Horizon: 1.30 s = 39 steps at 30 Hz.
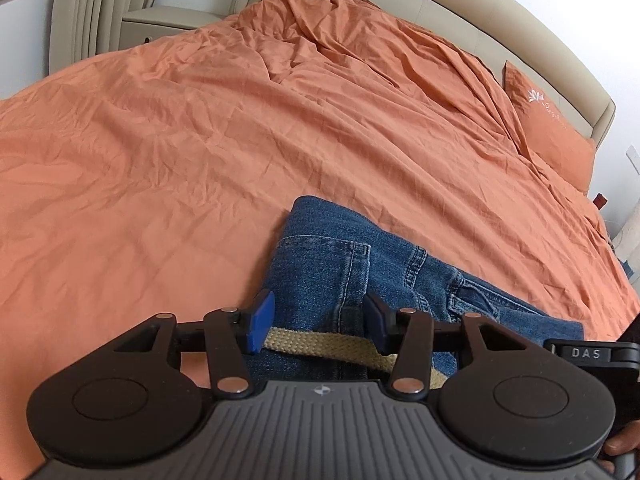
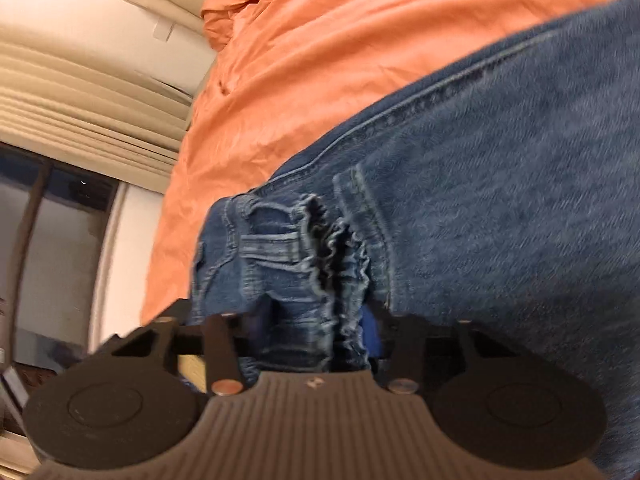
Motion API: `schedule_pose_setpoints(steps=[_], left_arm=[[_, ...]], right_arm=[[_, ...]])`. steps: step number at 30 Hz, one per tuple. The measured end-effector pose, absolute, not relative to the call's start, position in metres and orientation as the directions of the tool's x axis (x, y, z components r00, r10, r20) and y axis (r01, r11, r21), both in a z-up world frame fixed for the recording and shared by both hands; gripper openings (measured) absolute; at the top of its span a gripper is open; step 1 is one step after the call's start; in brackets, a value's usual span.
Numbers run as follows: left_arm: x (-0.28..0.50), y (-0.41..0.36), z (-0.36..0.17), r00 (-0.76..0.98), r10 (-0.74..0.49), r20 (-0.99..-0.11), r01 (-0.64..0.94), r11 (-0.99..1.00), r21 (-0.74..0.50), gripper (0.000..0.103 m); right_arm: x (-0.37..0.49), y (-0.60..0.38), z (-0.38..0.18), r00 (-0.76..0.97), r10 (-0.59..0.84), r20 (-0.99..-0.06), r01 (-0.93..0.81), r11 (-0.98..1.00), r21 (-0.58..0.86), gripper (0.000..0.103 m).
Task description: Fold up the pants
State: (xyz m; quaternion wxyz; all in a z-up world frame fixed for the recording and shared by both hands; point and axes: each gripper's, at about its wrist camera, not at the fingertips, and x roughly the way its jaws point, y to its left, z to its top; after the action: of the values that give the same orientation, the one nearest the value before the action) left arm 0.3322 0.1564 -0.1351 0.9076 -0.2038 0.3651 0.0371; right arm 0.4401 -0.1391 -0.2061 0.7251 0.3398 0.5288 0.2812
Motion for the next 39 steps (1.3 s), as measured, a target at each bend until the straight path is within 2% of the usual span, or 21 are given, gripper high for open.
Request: schedule_pose_setpoints(steps=[1,3,11,16,21,26,33,39], left_arm=[[0.331,0.158,-0.134,0.738,-0.086,-0.669,-0.213,0.911,-0.352,0.052],[0.327,0.162,-0.128,0.764,-0.102,-0.637,-0.201,0.9,-0.386,0.045],[0.304,0.189,-0.097,0.876,-0.112,-0.469,-0.172,0.837,-0.52,0.045],[0.304,0.177,-0.09,0.874,-0.193,-0.446,-0.079,0.849,-0.523,0.045],[0.307,0.138,-0.088,0.848,-0.235,-0.475,0.009,0.902,-0.431,0.045],[0.307,0.094,-0.093,0.814,-0.276,-0.512,0.108,0.937,-0.333,0.045],[0.314,0.055,-0.117,0.756,-0.272,-0.595,0.179,0.961,-0.212,0.045],[0.324,0.047,-0.137,0.715,-0.241,-0.657,0.174,0.97,-0.167,0.045]], right_arm=[[0.438,-0.137,-0.198,0.292,0.759,-0.582,-0.073,0.624,0.778,0.022],[0.432,-0.135,-0.175,0.322,0.741,-0.589,-0.141,0.653,0.744,0.018],[0.423,-0.116,-0.049,0.403,0.702,-0.588,-0.34,0.711,0.616,0.015],[0.422,-0.137,0.022,0.448,0.637,-0.627,-0.376,0.771,0.514,0.015],[0.416,-0.196,0.046,0.502,0.565,-0.654,-0.309,0.824,0.475,0.015],[0.419,-0.266,0.023,0.538,0.485,-0.689,-0.176,0.864,0.471,0.014],[0.432,-0.34,-0.078,0.501,0.424,-0.754,0.009,0.869,0.495,0.013],[0.439,-0.367,-0.145,0.463,0.414,-0.784,0.077,0.862,0.501,0.011]])
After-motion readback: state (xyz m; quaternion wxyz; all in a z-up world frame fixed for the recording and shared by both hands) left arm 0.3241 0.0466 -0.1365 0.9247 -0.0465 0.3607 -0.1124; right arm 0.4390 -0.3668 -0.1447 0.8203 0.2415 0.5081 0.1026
